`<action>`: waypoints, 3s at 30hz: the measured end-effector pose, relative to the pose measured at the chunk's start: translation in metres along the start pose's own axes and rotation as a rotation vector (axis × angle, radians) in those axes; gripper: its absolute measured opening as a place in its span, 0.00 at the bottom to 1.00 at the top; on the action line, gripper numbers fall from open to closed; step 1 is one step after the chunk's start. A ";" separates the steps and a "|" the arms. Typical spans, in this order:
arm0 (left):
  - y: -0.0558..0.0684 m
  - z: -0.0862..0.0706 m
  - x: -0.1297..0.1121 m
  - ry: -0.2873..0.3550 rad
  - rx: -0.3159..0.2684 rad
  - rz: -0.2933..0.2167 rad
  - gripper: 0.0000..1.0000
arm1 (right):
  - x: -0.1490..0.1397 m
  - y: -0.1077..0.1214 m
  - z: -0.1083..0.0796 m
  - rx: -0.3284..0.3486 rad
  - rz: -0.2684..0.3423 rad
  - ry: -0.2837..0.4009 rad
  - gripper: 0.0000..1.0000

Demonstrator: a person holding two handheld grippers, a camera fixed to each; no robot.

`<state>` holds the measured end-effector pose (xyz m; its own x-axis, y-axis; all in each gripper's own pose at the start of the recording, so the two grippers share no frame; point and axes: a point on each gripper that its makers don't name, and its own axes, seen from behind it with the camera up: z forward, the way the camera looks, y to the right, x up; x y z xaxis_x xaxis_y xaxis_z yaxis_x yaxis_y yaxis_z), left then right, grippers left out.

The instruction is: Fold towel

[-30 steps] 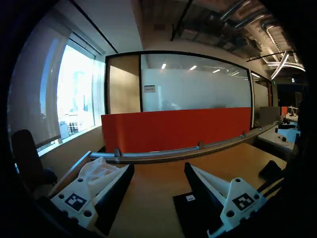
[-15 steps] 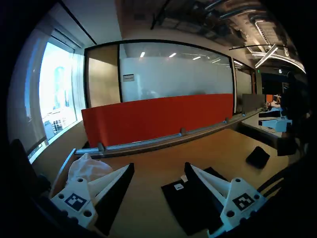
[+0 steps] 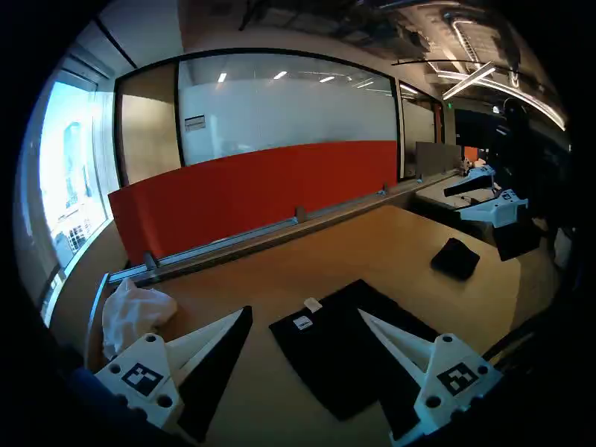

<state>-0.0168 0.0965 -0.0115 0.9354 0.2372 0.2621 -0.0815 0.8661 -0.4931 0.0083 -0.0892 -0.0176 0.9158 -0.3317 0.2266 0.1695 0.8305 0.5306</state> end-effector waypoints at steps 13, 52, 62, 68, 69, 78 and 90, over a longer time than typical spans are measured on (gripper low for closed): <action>0.015 0.013 -0.038 -0.042 -0.032 0.002 0.94 | -0.044 -0.018 0.012 0.045 -0.005 -0.070 1.00; 0.058 0.055 -0.207 -0.295 -0.134 0.036 0.94 | -0.209 -0.083 0.053 0.158 -0.015 -0.303 1.00; 0.067 0.056 -0.243 -0.375 -0.170 0.034 0.94 | -0.250 -0.092 0.050 0.177 -0.011 -0.381 1.00; 0.073 0.055 -0.260 -0.418 -0.181 0.025 0.94 | -0.268 -0.096 0.048 0.188 -0.021 -0.417 1.00; 0.073 0.055 -0.263 -0.424 -0.179 0.026 0.94 | -0.270 -0.097 0.048 0.190 -0.023 -0.421 1.00; 0.078 0.055 -0.276 -0.462 -0.186 0.039 0.94 | -0.284 -0.105 0.043 0.226 -0.020 -0.456 0.95; 0.083 0.055 -0.281 -0.477 -0.200 0.037 0.94 | -0.291 -0.109 0.042 0.243 -0.027 -0.468 0.91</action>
<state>-0.3050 0.1263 -0.0808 0.6681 0.4810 0.5677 -0.0010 0.7635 -0.6458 -0.2918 -0.1017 -0.1074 0.6425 -0.5618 0.5211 0.0508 0.7098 0.7025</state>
